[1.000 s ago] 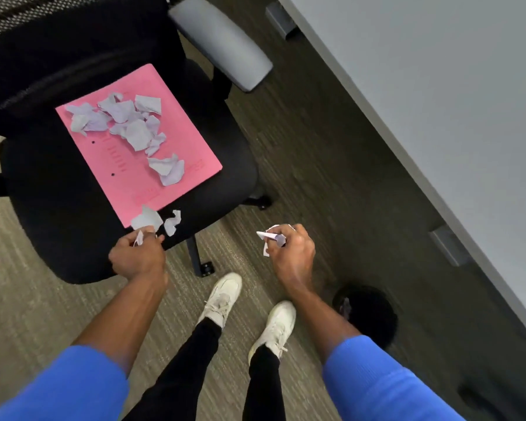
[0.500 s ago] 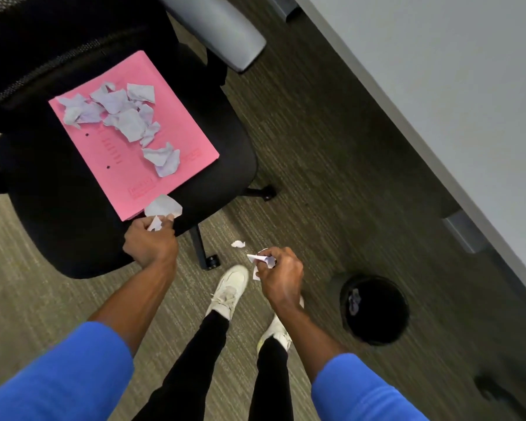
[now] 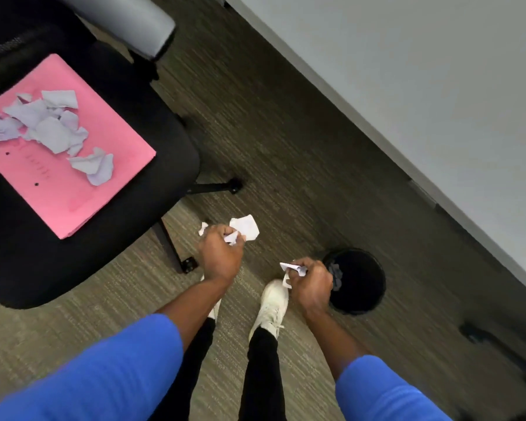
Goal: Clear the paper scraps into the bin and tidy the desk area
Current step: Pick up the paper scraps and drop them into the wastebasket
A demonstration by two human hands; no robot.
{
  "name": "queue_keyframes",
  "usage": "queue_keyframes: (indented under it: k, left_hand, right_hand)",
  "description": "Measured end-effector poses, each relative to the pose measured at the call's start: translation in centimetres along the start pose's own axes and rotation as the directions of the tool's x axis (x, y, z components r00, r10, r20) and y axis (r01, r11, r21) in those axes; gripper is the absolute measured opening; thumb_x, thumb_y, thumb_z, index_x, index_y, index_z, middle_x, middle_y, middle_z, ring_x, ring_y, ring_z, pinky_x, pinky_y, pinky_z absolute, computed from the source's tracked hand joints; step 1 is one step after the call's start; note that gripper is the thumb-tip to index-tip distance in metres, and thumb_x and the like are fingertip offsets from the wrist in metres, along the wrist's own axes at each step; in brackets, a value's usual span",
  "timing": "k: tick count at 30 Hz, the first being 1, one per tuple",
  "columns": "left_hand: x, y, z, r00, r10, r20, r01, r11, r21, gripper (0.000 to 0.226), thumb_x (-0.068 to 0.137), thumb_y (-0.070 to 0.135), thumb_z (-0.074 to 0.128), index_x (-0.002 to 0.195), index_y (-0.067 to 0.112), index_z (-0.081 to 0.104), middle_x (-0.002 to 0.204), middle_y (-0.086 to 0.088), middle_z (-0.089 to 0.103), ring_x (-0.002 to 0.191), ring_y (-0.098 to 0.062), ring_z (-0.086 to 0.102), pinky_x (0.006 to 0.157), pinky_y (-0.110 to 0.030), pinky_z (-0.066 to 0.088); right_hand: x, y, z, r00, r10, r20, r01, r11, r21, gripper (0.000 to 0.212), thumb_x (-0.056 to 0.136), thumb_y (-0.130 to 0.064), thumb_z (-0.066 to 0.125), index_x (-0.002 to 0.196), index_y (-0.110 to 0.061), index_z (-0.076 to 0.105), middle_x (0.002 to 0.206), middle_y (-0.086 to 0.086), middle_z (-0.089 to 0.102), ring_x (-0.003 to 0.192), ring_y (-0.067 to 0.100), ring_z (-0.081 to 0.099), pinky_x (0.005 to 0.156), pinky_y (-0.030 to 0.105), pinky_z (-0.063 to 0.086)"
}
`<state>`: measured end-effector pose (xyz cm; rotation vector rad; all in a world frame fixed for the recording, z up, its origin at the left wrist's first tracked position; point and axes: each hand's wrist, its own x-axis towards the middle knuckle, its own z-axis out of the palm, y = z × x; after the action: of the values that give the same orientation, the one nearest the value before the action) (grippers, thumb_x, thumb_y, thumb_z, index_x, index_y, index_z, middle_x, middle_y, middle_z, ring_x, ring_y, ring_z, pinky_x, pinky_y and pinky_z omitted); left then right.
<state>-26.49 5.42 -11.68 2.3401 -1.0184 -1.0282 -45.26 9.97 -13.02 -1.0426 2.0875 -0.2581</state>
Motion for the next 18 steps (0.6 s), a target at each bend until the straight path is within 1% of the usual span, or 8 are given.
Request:
queue_keyframes:
  k: [1,2,5,7,9,12,15,18]
  left_hand:
    - [-0.5,0.8,1.7,0.999,0.020,0.049,-0.021,1.000,0.015,0.019,0.087,0.019,0.086,0.098,0.007,0.077,0.105,-0.013,0.079,0.097,-0.032,0.075,0.086,-0.043,0.061]
    - [-1.0,1.7,3.3,0.995,0.043,0.093,-0.045,0.999,0.028,0.020,0.086,0.019,0.086,0.099,0.007,0.077,0.106,-0.013,0.079,0.098,-0.032,0.075,0.089,-0.045,0.061]
    - [-2.8,3.8,8.3,0.971,0.113,0.212,-0.135,0.987,0.089,0.019,0.087,0.018,0.085,0.101,0.007,0.079,0.109,-0.012,0.080,0.102,-0.032,0.075,0.093,-0.043,0.060]
    - [-4.3,4.6,11.5,0.946,0.136,0.296,-0.174,0.979,0.106,0.017,0.087,0.017,0.083,0.100,0.007,0.078,0.110,-0.012,0.080,0.105,-0.033,0.074,0.096,-0.042,0.058]
    - [-5.8,5.2,14.7,0.918,0.160,0.362,-0.212,0.971,0.109,0.015,0.087,0.014,0.082,0.098,0.006,0.078,0.108,-0.012,0.080,0.106,-0.034,0.073,0.097,-0.040,0.057]
    - [-7.7,5.6,18.8,0.882,0.196,0.428,-0.280,0.949,0.143,0.012,0.087,0.017,0.081,0.096,0.010,0.077,0.107,-0.009,0.080,0.107,-0.032,0.072,0.095,-0.036,0.055]
    - [-9.1,5.6,21.7,0.858,0.172,0.484,-0.292,0.939,0.183,0.019,0.086,0.022,0.082,0.100,0.010,0.078,0.111,-0.013,0.081,0.111,-0.034,0.072,0.096,-0.037,0.055]
    - [-10.1,5.7,23.8,0.828,0.110,0.550,-0.263,0.942,0.208,0.032,0.085,0.026,0.085,0.109,0.007,0.079,0.118,-0.018,0.079,0.118,-0.038,0.071,0.098,-0.038,0.056]
  right_hand:
    - [0.4,1.0,-0.8,0.999,0.037,-0.016,-0.036,0.999,0.018,0.009,0.086,-0.014,0.079,0.094,-0.017,0.082,0.096,0.010,0.074,0.092,0.029,0.070,0.083,0.039,0.057]
    - [0.8,2.0,-1.5,0.997,0.071,-0.033,-0.070,0.997,0.030,0.010,0.086,-0.014,0.078,0.095,-0.016,0.082,0.098,0.011,0.076,0.094,0.030,0.071,0.086,0.042,0.058]
    - [2.0,5.2,-4.0,0.981,0.159,-0.112,-0.152,0.986,0.066,0.012,0.085,-0.012,0.078,0.094,-0.016,0.083,0.098,0.011,0.079,0.096,0.032,0.073,0.085,0.039,0.058]
    - [2.7,7.4,-5.5,0.960,0.234,-0.155,-0.220,0.970,0.103,0.013,0.084,-0.012,0.077,0.094,-0.018,0.083,0.096,0.011,0.080,0.097,0.033,0.073,0.085,0.039,0.059]
    - [3.8,9.5,-6.6,0.930,0.316,-0.190,-0.299,0.948,0.110,0.015,0.084,-0.015,0.077,0.098,-0.018,0.083,0.099,0.013,0.080,0.102,0.037,0.071,0.088,0.039,0.058]
    - [5.2,12.4,-7.9,0.891,0.389,-0.233,-0.383,0.921,0.073,0.023,0.086,-0.021,0.079,0.106,-0.010,0.082,0.108,0.021,0.078,0.108,0.042,0.070,0.090,0.041,0.057]
    - [6.5,14.6,-8.4,0.886,0.404,-0.230,-0.402,0.914,0.056,0.027,0.090,-0.022,0.076,0.108,-0.001,0.080,0.113,0.026,0.076,0.107,0.043,0.073,0.091,0.042,0.058]
    - [7.5,16.5,-8.6,0.870,0.463,-0.167,-0.456,0.886,0.080,0.037,0.095,-0.026,0.070,0.121,0.000,0.074,0.127,0.025,0.071,0.118,0.039,0.070,0.099,0.045,0.057]
